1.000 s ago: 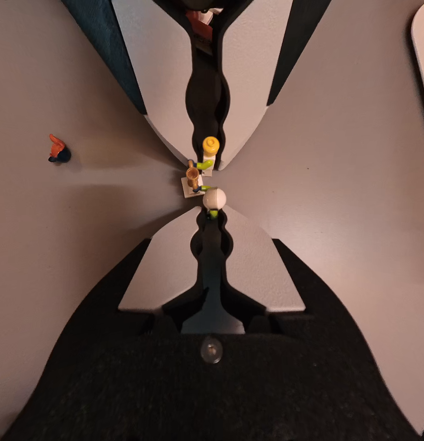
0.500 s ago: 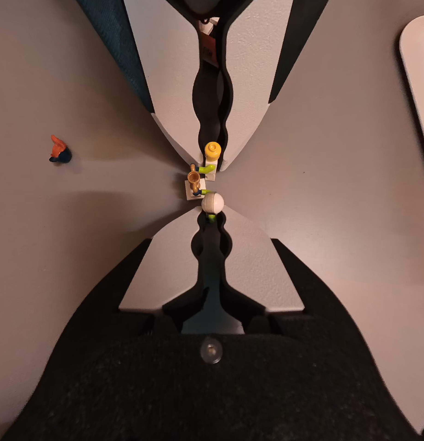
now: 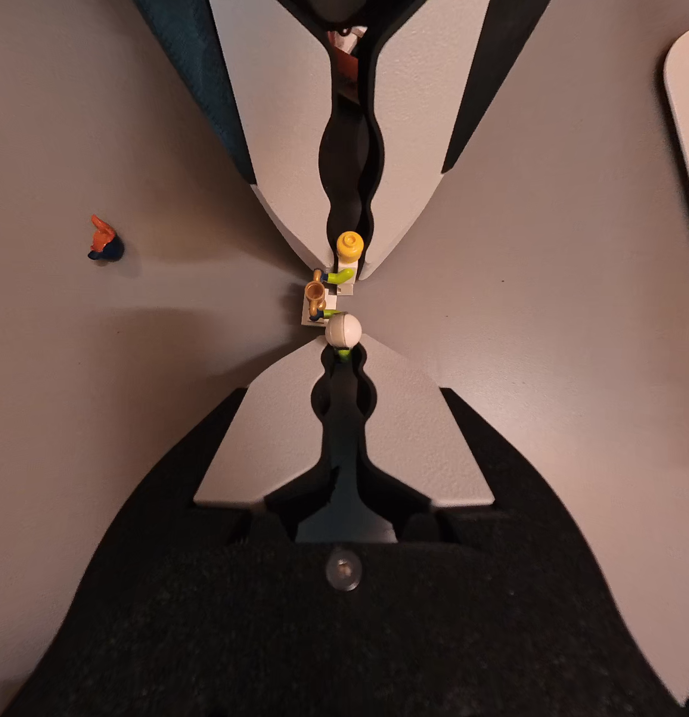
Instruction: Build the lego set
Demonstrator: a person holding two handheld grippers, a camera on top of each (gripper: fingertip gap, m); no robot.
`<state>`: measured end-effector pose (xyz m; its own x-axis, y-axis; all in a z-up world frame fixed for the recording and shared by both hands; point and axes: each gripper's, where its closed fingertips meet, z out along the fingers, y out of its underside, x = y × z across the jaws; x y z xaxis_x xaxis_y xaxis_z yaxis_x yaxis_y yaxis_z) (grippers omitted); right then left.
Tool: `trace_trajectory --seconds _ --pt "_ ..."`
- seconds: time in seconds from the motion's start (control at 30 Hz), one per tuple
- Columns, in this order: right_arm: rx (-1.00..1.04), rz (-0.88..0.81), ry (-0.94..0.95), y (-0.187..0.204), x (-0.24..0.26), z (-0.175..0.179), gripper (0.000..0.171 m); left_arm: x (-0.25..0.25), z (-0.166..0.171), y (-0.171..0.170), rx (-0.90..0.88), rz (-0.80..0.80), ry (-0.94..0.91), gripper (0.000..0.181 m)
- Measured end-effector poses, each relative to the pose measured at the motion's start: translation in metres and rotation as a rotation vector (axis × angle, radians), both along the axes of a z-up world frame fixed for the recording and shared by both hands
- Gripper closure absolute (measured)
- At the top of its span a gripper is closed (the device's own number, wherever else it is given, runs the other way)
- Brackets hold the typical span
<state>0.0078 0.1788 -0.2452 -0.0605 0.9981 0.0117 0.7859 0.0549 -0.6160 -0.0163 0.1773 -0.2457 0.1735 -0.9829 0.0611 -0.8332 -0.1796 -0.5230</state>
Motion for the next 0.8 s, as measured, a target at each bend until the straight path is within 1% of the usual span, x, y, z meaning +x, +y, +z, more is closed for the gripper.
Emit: trace_trajectory --seconds 0.37,0.53,0.8 --pt "-0.002 0.004 -0.009 -0.0009 0.0014 -0.0008 0.163 0.0015 -0.0004 -0.0026 -0.018 -0.031 0.020 0.172" --pt "0.002 0.010 -0.012 -0.0018 0.0022 -0.0007 0.157 0.0003 -0.0012 -0.0028 -0.024 -0.022 0.019 0.167" --pt "0.011 0.000 -0.005 0.0013 0.0053 0.0042 0.154 -0.0049 0.0034 -0.0023 -0.017 0.002 -0.001 0.166"
